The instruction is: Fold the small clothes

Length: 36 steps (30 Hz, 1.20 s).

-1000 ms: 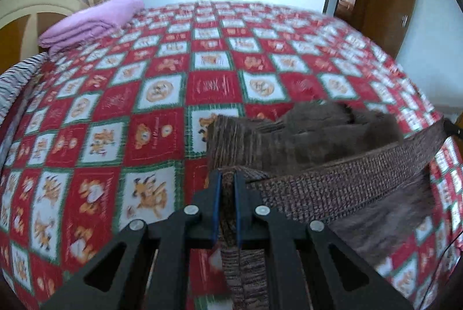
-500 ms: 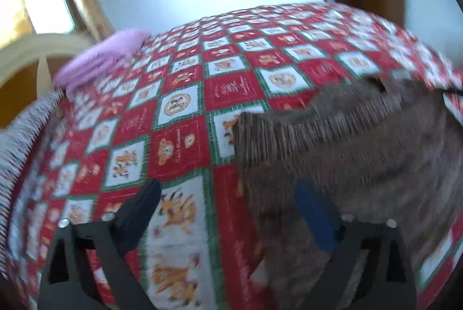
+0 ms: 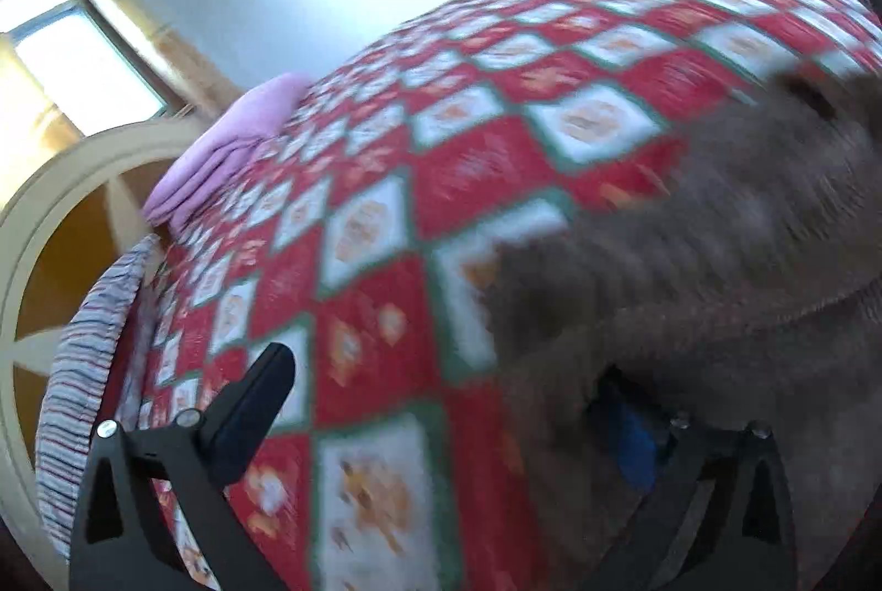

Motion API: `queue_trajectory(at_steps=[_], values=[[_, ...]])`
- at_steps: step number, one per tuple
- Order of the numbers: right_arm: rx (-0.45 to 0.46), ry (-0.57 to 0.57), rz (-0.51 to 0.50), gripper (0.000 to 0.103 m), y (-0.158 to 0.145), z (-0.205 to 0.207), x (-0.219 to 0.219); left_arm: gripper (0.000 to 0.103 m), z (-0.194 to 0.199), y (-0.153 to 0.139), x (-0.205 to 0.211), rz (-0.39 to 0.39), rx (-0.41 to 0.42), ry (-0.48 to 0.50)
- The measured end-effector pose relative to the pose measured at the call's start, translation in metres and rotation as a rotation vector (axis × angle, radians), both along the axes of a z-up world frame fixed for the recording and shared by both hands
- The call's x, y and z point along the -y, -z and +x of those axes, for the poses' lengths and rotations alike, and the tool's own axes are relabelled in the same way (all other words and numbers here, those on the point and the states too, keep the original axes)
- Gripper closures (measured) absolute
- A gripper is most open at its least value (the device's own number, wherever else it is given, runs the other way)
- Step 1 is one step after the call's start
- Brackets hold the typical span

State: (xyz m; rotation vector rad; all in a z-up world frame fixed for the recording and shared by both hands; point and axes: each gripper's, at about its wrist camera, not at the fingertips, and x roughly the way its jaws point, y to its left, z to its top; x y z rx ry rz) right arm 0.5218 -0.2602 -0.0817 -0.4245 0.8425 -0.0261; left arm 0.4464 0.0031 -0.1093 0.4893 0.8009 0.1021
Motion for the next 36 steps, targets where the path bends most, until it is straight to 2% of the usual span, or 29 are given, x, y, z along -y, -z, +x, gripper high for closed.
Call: queue_trajectory(at_steps=[3, 5, 9, 12, 16, 18, 21, 23, 25, 28, 29, 30, 32, 33, 36], values=[[0.053, 0.074, 0.131, 0.035, -0.026, 0.017, 0.021, 0.000, 0.027, -0.016, -0.024, -0.040, 0.023, -0.114], [0.059, 0.103, 0.162, 0.035, -0.029, 0.015, 0.031, 0.000, 0.031, -0.018, -0.042, -0.105, -0.010, -0.151], [0.061, 0.099, 0.125, 0.035, -0.018, -0.008, 0.040, 0.000, 0.014, -0.006, -0.062, -0.111, -0.029, -0.167], [0.039, 0.030, 0.179, 0.035, -0.011, -0.030, 0.039, 0.000, -0.007, 0.006, -0.067, -0.124, -0.044, -0.156], [-0.021, -0.042, 0.085, 0.035, 0.007, -0.043, 0.021, 0.000, -0.029, 0.007, -0.062, -0.156, -0.025, -0.130], [-0.047, -0.054, 0.097, 0.035, 0.013, -0.041, 0.018, 0.000, -0.032, 0.005, -0.056, -0.180, -0.015, -0.125], [-0.060, -0.014, 0.156, 0.035, 0.017, -0.035, 0.021, 0.000, -0.033, 0.002, -0.044, -0.228, -0.022, -0.090], [-0.074, 0.007, 0.216, 0.035, 0.019, -0.035, 0.021, 0.000, -0.033, 0.002, -0.035, -0.228, -0.019, -0.077], [-0.070, -0.009, 0.259, 0.035, 0.019, -0.043, 0.012, 0.000, -0.032, 0.008, -0.023, -0.178, -0.013, -0.071], [-0.099, -0.018, 0.210, 0.035, 0.032, -0.041, -0.008, 0.000, -0.020, 0.027, -0.016, -0.086, -0.007, -0.126], [-0.127, 0.020, 0.182, 0.035, 0.040, -0.036, -0.011, 0.000, -0.017, 0.028, -0.021, -0.121, -0.005, -0.147], [-0.132, 0.053, 0.197, 0.035, 0.043, -0.032, -0.009, 0.000, -0.016, 0.028, -0.026, -0.153, -0.005, -0.162], [-0.095, 0.123, 0.278, 0.035, 0.033, -0.035, -0.006, 0.000, -0.014, 0.027, -0.037, -0.223, -0.015, -0.192], [-0.085, 0.112, 0.313, 0.035, 0.028, -0.038, -0.011, 0.000, -0.015, 0.028, -0.043, -0.264, -0.015, -0.198], [-0.088, -0.029, 0.387, 0.035, 0.018, -0.051, -0.049, 0.000, -0.021, 0.031, -0.052, -0.350, 0.002, -0.202]])
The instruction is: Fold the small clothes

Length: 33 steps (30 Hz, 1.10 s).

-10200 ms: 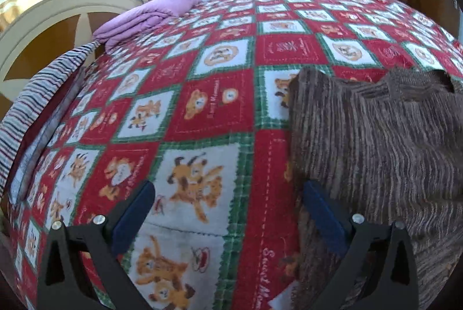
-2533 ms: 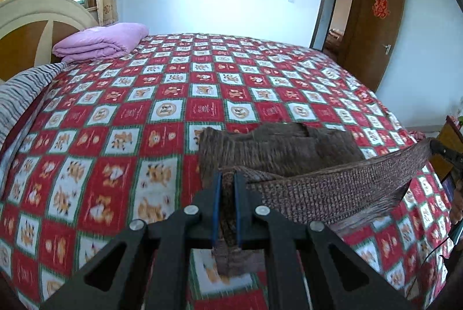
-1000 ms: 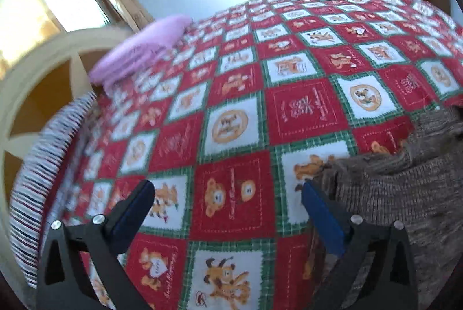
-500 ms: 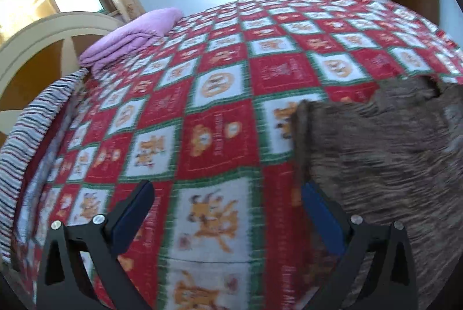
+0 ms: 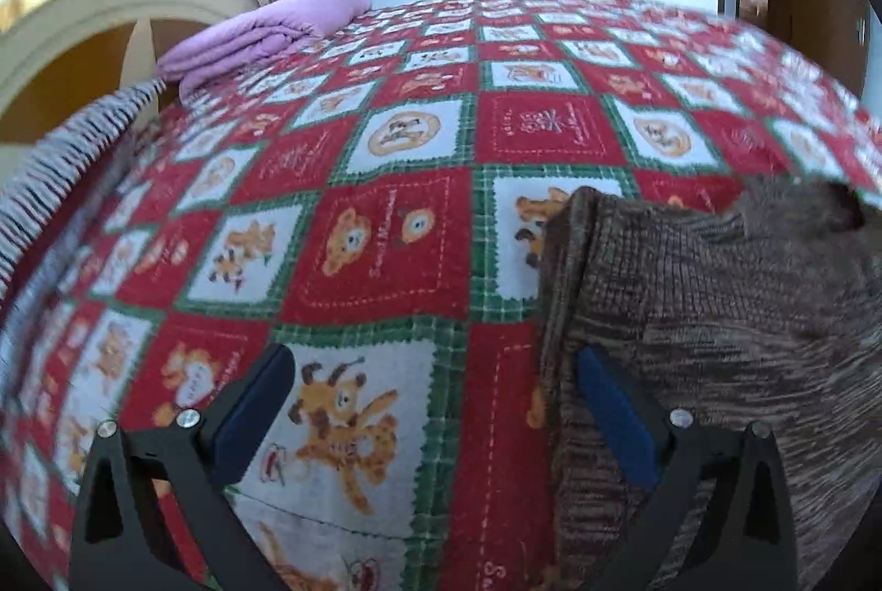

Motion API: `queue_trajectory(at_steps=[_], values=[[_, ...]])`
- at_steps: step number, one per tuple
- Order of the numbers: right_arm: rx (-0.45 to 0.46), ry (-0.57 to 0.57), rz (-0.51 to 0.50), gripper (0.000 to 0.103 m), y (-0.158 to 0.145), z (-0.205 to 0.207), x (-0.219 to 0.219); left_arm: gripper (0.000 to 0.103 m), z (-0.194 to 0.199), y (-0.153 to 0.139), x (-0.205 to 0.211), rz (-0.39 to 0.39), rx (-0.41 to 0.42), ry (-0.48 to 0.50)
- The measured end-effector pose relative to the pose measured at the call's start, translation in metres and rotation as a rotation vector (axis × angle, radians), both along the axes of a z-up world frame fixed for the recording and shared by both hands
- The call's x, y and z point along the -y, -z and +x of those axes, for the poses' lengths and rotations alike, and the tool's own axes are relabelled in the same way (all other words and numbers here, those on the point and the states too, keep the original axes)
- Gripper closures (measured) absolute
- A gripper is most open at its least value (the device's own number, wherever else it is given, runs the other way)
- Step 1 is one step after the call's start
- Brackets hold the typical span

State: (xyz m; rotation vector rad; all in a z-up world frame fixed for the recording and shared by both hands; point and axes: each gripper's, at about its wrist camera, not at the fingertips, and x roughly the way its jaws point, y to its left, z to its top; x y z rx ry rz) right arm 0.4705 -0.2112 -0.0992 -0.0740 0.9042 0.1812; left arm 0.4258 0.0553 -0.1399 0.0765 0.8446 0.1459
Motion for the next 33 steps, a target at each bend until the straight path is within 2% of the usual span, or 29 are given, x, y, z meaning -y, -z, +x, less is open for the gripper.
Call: queue_trajectory(at_steps=[2, 4, 6, 7, 9, 11, 14, 17, 19, 21, 22, 23, 28, 31, 33], values=[[-0.057, -0.068, 0.015, 0.035, 0.011, 0.004, -0.029, 0.000, -0.002, 0.000, -0.004, -0.033, 0.005, -0.008], [-0.117, -0.037, -0.037, 0.035, 0.034, 0.022, -0.046, 0.000, -0.003, 0.002, -0.007, -0.061, 0.001, -0.015], [-0.057, -0.007, -0.048, 0.035, 0.035, 0.037, -0.049, 0.000, -0.005, 0.002, -0.010, -0.091, 0.009, -0.017], [-0.045, 0.015, -0.053, 0.035, 0.036, 0.048, -0.049, 0.000, -0.006, 0.003, -0.013, -0.111, 0.010, -0.020], [-0.048, 0.080, 0.003, 0.035, 0.037, 0.066, -0.041, 0.000, -0.006, 0.003, -0.019, -0.144, 0.013, -0.035], [-0.035, 0.089, -0.011, 0.035, 0.037, 0.073, -0.045, 0.000, -0.005, 0.005, -0.026, -0.178, 0.004, -0.056], [-0.015, 0.095, 0.022, 0.035, 0.028, 0.061, -0.043, 0.000, -0.004, 0.008, -0.033, -0.220, -0.007, -0.071], [0.006, 0.077, 0.071, 0.035, 0.014, 0.037, -0.041, 0.000, -0.005, 0.008, -0.030, -0.213, -0.003, -0.063], [0.017, 0.033, 0.049, 0.035, 0.012, 0.024, -0.048, 0.000, -0.004, 0.008, -0.029, -0.209, -0.004, -0.059], [-0.013, 0.016, -0.003, 0.034, 0.027, 0.021, -0.052, 0.000, -0.003, 0.009, -0.028, -0.198, -0.012, -0.059], [-0.057, 0.019, -0.020, 0.030, 0.040, 0.026, -0.049, 0.000, -0.002, 0.010, -0.026, -0.182, -0.020, -0.060], [-0.009, 0.008, 0.005, 0.030, 0.040, 0.024, -0.044, 0.000, -0.001, 0.010, -0.024, -0.165, -0.024, -0.060], [0.025, 0.045, 0.085, 0.030, 0.021, -0.001, -0.026, 0.000, -0.002, 0.009, -0.023, -0.150, -0.020, -0.060], [0.085, 0.075, 0.065, 0.030, 0.007, -0.024, 0.003, 0.000, -0.004, 0.009, -0.023, -0.148, -0.017, -0.061], [0.069, 0.122, 0.063, 0.030, 0.006, -0.034, 0.031, 0.000, -0.004, 0.009, -0.022, -0.144, -0.018, -0.061]])
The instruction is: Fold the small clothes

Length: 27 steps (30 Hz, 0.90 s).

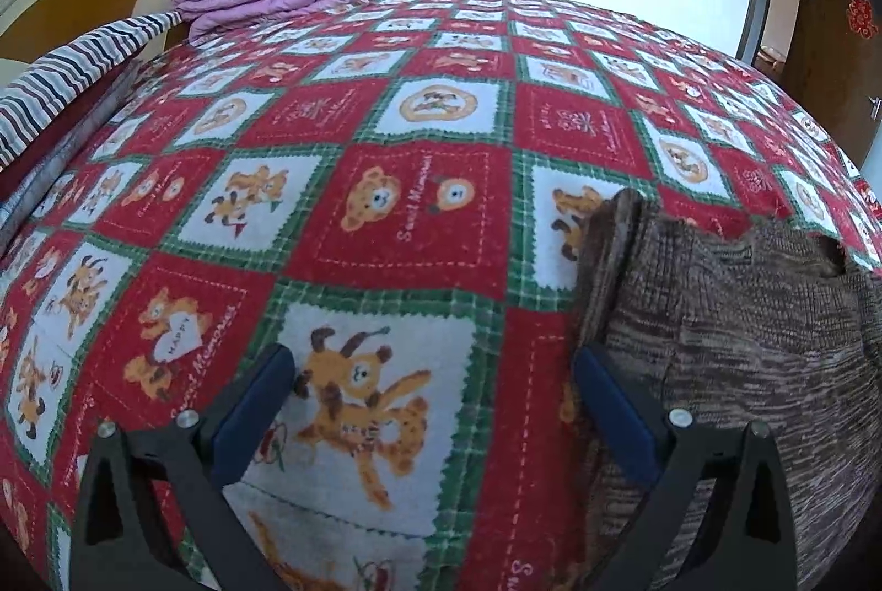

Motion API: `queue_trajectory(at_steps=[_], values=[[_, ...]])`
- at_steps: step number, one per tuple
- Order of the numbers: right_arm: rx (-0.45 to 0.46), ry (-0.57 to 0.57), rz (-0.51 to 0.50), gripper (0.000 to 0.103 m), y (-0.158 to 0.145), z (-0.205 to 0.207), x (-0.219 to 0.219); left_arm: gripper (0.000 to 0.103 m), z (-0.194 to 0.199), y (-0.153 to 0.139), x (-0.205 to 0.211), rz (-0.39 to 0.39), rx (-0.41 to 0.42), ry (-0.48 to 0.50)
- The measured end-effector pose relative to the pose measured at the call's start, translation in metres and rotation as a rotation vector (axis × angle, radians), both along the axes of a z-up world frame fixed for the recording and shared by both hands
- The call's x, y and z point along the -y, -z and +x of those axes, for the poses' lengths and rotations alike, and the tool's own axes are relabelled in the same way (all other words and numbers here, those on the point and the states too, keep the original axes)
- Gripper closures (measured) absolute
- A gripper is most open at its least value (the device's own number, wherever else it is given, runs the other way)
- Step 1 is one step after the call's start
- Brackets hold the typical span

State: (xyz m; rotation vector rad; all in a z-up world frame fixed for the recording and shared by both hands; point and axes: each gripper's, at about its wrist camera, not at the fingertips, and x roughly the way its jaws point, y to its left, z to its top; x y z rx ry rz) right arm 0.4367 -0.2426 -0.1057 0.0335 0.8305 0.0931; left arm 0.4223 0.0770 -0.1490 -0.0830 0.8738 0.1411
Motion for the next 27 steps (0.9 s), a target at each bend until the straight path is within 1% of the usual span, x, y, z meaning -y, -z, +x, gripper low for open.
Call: queue_trajectory(at_steps=[1, 3, 4, 5, 7, 9, 11, 12, 15, 17, 18, 19, 20, 22, 23, 24, 25, 26, 27], values=[[-0.031, 0.025, 0.003, 0.030, 0.004, -0.005, 0.017, 0.000, 0.000, 0.000, 0.000, -0.001, 0.000, 0.000], [-0.057, 0.066, -0.001, 0.030, 0.014, -0.011, 0.040, 0.000, 0.000, 0.000, 0.000, 0.000, 0.002, -0.002], [-0.057, 0.076, -0.017, 0.030, 0.020, -0.015, 0.050, 0.000, 0.000, 0.000, 0.000, 0.001, 0.002, -0.004], [-0.036, 0.065, -0.038, 0.030, 0.024, -0.022, 0.058, 0.000, 0.000, 0.000, 0.000, 0.004, 0.002, -0.005], [-0.015, 0.047, -0.004, 0.030, 0.019, -0.032, 0.067, 0.000, 0.000, 0.000, 0.000, 0.012, 0.002, -0.007], [0.016, 0.081, -0.006, 0.030, 0.008, -0.044, 0.072, 0.000, 0.000, 0.000, 0.001, 0.017, 0.001, -0.008], [0.045, 0.058, 0.050, 0.030, -0.003, -0.060, 0.075, 0.000, -0.001, 0.000, 0.000, 0.018, 0.004, -0.012], [0.050, 0.048, 0.059, 0.030, -0.006, -0.069, 0.077, 0.000, -0.002, -0.001, -0.001, 0.017, 0.005, -0.015], [0.041, 0.045, 0.052, 0.030, -0.007, -0.090, 0.084, 0.000, -0.002, -0.001, -0.004, 0.007, 0.005, -0.029], [0.018, 0.076, 0.091, 0.030, -0.004, -0.103, 0.100, 0.000, -0.002, 0.000, -0.007, -0.005, -0.002, -0.038], [0.004, 0.094, 0.106, 0.033, -0.003, -0.105, 0.108, 0.000, -0.001, 0.000, -0.007, -0.007, -0.003, -0.039], [-0.010, 0.109, 0.128, 0.039, -0.001, -0.108, 0.115, 0.000, -0.001, 0.000, -0.007, -0.004, -0.005, -0.039], [-0.023, 0.107, 0.148, 0.043, 0.001, -0.109, 0.121, 0.000, -0.001, 0.000, -0.006, 0.001, -0.005, -0.037], [-0.062, 0.069, 0.173, 0.064, 0.009, -0.111, 0.122, 0.000, -0.001, 0.000, -0.005, 0.012, -0.007, -0.036], [-0.078, 0.042, 0.188, 0.066, 0.012, -0.112, 0.120, 0.000, -0.001, 0.000, -0.005, 0.011, -0.007, -0.036], [-0.088, 0.009, 0.216, 0.074, 0.015, -0.113, 0.117, 0.000, -0.001, 0.000, -0.005, 0.010, -0.007, -0.036], [-0.096, -0.025, 0.244, 0.092, 0.016, -0.115, 0.114, 0.000, -0.001, 0.000, -0.005, 0.008, -0.007, -0.036], [-0.097, -0.044, 0.238, 0.096, 0.015, -0.117, 0.111, 0.000, -0.001, 0.001, -0.004, 0.008, -0.007, -0.036], [-0.097, -0.046, 0.212, 0.096, 0.014, -0.118, 0.108, 0.000, -0.001, 0.001, -0.004, 0.009, -0.007, -0.036]])
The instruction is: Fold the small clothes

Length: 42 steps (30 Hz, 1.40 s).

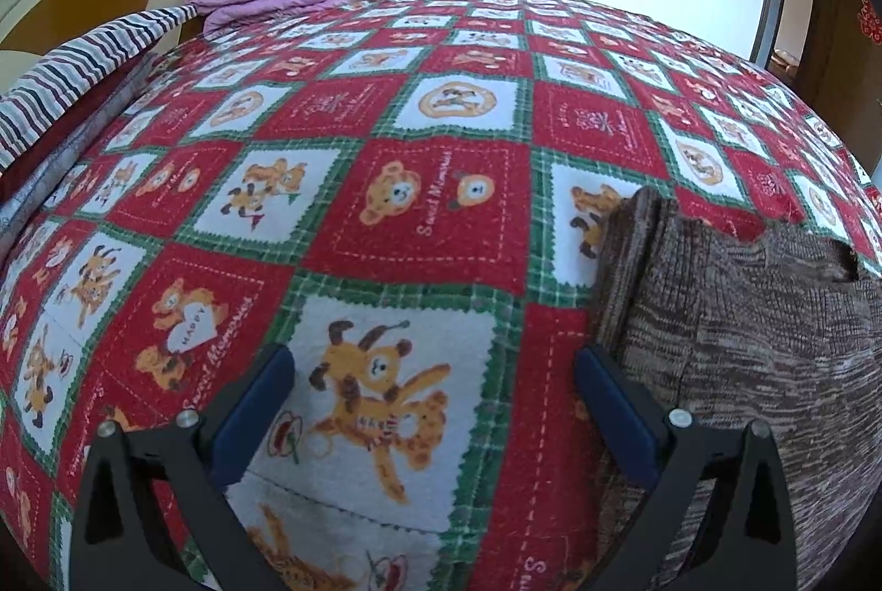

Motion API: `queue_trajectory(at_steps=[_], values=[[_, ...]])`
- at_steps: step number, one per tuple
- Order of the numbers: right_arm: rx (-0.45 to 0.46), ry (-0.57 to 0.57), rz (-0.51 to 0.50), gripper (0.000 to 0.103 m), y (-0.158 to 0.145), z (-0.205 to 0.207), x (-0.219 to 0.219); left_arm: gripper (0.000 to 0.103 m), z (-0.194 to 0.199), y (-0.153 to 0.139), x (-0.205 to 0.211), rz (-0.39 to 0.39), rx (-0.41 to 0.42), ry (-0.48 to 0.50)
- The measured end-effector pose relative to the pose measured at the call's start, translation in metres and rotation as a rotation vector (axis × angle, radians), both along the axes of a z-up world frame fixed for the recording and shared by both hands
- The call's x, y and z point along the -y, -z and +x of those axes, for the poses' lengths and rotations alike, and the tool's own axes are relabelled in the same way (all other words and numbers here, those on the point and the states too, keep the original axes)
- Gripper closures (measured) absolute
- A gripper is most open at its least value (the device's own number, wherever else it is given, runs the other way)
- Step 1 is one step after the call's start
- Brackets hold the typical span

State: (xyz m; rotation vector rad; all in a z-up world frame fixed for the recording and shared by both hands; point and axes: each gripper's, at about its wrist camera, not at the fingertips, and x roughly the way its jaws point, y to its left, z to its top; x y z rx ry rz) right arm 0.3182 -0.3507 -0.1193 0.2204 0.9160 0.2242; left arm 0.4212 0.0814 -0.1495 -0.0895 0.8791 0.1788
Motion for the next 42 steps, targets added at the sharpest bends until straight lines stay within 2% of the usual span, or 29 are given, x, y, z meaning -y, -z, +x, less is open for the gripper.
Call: queue_trajectory(at_steps=[4, 7, 9, 11, 12, 13, 15, 17, 21, 25, 31, 36, 39, 42], values=[[-0.001, 0.051, -0.127, 0.098, -0.012, -0.004, 0.009, 0.000, 0.000, 0.000, 0.000, 0.003, -0.002, -0.001], [-0.081, 0.039, -0.155, 0.098, 0.002, 0.003, 0.015, 0.000, 0.001, 0.001, 0.000, 0.009, -0.006, -0.001], [-0.066, 0.035, -0.176, 0.097, 0.002, 0.003, 0.012, 0.000, 0.001, 0.001, 0.000, 0.007, -0.006, 0.000], [-0.064, 0.058, -0.187, 0.087, -0.004, 0.002, 0.012, 0.000, 0.001, 0.001, 0.000, 0.010, -0.008, -0.001], [-0.052, 0.078, -0.216, 0.073, -0.008, 0.000, 0.011, 0.000, 0.001, 0.001, 0.000, 0.009, -0.008, 0.000], [-0.016, 0.100, -0.275, 0.063, -0.017, -0.003, 0.005, 0.000, 0.001, 0.001, 0.000, 0.005, -0.005, -0.001], [0.041, 0.094, -0.337, 0.059, -0.030, -0.009, -0.008, 0.000, 0.001, 0.001, -0.001, -0.007, -0.004, 0.003], [0.103, 0.043, -0.378, 0.059, -0.045, -0.014, -0.032, 0.000, 0.000, -0.001, -0.003, -0.021, 0.009, 0.009], [0.164, -0.119, -0.370, 0.039, -0.048, -0.012, -0.093, 0.000, -0.004, -0.013, -0.002, -0.024, 0.058, 0.025], [0.164, -0.268, -0.376, 0.039, -0.030, 0.000, -0.160, 0.000, 0.002, -0.026, 0.010, 0.018, 0.093, 0.084], [0.210, -0.436, -0.425, 0.039, -0.013, 0.009, -0.254, 0.000, 0.029, -0.028, 0.033, 0.129, 0.086, 0.152], [0.229, -0.520, -0.447, 0.039, -0.003, 0.008, -0.300, 0.000, 0.041, -0.022, 0.042, 0.147, 0.061, 0.181], [0.237, -0.544, -0.498, 0.039, 0.008, 0.009, -0.319, 0.000, 0.041, -0.018, 0.045, 0.157, 0.051, 0.195], [0.242, -0.536, -0.557, 0.039, 0.015, 0.004, -0.328, 0.000, 0.043, -0.016, 0.042, 0.128, 0.047, 0.197]])
